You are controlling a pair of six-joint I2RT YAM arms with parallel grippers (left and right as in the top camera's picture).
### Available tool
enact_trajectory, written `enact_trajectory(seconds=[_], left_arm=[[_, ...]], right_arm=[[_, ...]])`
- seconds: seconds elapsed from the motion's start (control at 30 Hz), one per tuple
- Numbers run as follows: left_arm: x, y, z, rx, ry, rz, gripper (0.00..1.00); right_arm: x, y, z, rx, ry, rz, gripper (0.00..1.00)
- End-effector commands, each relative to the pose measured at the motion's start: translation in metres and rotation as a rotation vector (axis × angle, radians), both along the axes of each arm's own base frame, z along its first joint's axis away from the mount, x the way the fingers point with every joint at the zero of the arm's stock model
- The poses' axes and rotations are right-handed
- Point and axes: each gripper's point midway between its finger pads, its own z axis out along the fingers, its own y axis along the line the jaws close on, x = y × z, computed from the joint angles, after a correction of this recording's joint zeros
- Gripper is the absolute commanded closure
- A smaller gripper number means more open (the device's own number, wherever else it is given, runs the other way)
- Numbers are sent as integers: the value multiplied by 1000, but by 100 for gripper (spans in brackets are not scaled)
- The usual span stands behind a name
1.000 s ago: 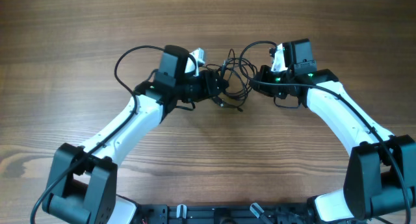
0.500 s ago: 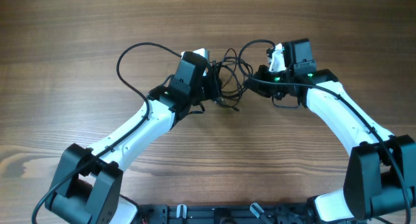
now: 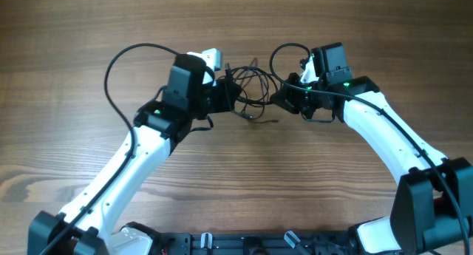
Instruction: Untangle cables
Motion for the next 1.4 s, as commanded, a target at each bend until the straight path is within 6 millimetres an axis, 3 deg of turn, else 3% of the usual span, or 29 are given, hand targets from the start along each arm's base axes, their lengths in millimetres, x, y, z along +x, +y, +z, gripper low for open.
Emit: enact_trajectory(seconds=[0.0,0.13,0.2,0.37,0.43,0.57,0.77,1.03,1.37], left_arm=[[18,55,36,32,-112,151,95],[22,90,21,105,-58,263,96],[21,97,17,101,-32,291,96],[19,98,14,102,-8,300,96],[19,98,14,101,-8,300,96],[17,92,15,84,-4,274,96],[8,75,18,16,20,182,96],[-11,45,29,-107,48,9,96],[-20,34,35,-163,60,-57,96]], right_arm=[[1,-68,-47,-298,68,-172,95],[-3,-70,-49,-311,79,-167,86],[-2,-69,-48,-307,76,-166,83],[3,-66,-44,-291,47,-149,75],[9,-52,-36,-238,-25,-58,74],[18,-6,0,-21,-257,218,69],[15,27,39,187,-446,410,65],[14,40,65,302,-561,487,58],[12,51,66,294,-581,512,54]])
